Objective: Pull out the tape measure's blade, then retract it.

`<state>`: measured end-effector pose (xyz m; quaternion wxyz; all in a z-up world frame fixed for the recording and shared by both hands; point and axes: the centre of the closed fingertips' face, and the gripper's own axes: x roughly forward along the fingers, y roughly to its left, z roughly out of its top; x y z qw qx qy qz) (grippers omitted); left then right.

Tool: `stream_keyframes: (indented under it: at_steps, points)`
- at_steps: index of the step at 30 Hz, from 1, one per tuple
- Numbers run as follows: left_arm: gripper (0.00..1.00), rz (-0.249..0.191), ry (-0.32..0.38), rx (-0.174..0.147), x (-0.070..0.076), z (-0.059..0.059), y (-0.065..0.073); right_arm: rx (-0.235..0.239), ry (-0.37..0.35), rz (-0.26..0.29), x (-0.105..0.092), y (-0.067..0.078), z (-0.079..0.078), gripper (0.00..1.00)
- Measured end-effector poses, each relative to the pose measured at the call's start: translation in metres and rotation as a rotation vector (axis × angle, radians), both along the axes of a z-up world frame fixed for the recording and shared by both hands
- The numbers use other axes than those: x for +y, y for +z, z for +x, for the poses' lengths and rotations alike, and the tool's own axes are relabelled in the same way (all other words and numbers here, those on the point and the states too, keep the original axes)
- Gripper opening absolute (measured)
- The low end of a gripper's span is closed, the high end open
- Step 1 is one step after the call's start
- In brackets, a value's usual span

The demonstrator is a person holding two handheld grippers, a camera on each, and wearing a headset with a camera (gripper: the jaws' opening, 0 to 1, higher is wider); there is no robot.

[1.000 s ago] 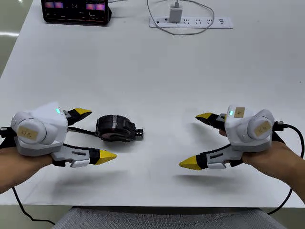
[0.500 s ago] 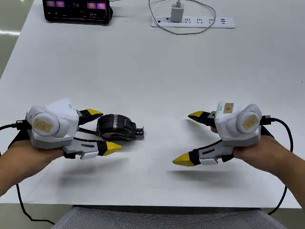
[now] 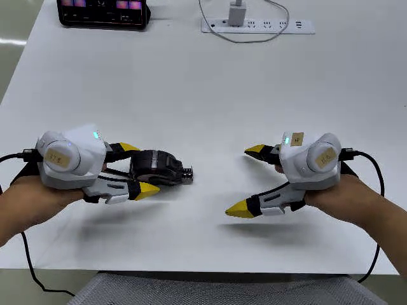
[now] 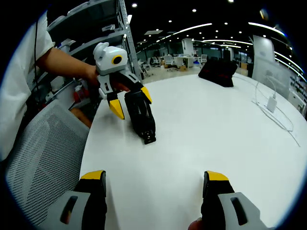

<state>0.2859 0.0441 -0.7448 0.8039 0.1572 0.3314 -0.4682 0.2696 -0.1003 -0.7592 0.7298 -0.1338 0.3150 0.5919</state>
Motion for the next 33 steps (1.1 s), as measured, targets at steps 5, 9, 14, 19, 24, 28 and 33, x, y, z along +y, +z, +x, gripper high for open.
stream_keyframes:
  at_steps: [5, 9, 14, 19, 24, 28, 33]
  points:
    - [0.39, 0.033, -0.038, -0.004, 0.0031, -0.0011, -0.0015, 0.0, 0.004, 0.002, 0.0016, 0.0003, 0.0004, 0.81]
    - [0.37, 0.047, -0.061, -0.003, 0.0036, -0.0023, -0.0016, 0.001, 0.006, 0.0, 0.002, -0.0004, -0.0002, 0.81]
    - [0.31, 0.073, -0.085, -0.005, 0.0059, -0.0025, -0.0037, 0.003, 0.011, -0.002, 0.0027, -0.0013, -0.0012, 0.8]
    - [0.28, 0.091, -0.098, -0.013, 0.0079, -0.0005, -0.0045, 0.006, 0.013, -0.003, 0.0024, -0.0023, -0.0017, 0.8]
    - [0.26, 0.124, -0.138, -0.02, 0.0076, -0.0019, -0.0063, 0.009, 0.015, -0.005, 0.0028, -0.0027, -0.0022, 0.8]
    - [0.26, 0.145, -0.165, -0.023, 0.0081, -0.0011, -0.0074, 0.01, 0.018, -0.005, 0.0041, -0.003, -0.0029, 0.79]
    - [0.26, 0.178, -0.198, -0.022, 0.0069, -0.0015, -0.0081, 0.01, 0.034, -0.009, 0.0067, -0.0058, -0.0054, 0.79]
